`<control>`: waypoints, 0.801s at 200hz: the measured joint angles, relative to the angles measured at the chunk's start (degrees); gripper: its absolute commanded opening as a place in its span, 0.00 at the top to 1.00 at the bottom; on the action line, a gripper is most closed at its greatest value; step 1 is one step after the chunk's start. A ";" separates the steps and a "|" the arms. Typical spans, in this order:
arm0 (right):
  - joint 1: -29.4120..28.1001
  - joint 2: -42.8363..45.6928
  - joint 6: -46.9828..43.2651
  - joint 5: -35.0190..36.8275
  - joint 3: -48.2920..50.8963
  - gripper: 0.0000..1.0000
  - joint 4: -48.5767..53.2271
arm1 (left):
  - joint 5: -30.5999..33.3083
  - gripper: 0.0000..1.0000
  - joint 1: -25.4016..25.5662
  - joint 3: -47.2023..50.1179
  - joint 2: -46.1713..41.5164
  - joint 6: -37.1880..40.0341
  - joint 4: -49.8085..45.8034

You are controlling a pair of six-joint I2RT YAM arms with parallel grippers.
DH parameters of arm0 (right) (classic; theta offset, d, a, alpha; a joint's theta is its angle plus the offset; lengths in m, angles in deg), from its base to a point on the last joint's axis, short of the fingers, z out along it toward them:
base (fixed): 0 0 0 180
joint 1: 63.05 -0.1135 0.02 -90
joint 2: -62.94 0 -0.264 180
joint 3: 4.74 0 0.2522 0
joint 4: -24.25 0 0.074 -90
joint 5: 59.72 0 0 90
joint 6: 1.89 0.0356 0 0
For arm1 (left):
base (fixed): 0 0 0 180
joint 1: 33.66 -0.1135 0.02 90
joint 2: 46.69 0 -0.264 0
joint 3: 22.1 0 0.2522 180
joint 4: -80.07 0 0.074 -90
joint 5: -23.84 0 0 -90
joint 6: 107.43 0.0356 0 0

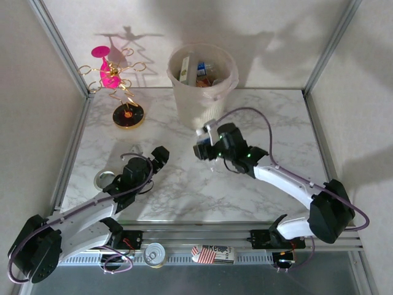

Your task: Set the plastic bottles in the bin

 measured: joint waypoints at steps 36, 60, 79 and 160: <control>5.16 -1.49 0.63 -2.97 -11.30 0.58 -3.89 | 0.92 0.00 -2.19 2.97 -6.19 -0.17 -2.16; 7.32 -5.03 0.61 -5.11 -20.15 0.57 -6.32 | 1.62 0.00 -3.37 4.37 -9.99 -0.17 -4.11; 8.66 -9.01 0.61 -6.60 -26.99 0.57 -7.76 | 2.10 0.00 -4.20 5.01 -12.35 -0.13 -5.51; 18.18 -32.81 8.04 -10.95 -54.62 0.56 -8.76 | 1.95 0.00 -6.86 5.25 -14.88 0.09 -8.52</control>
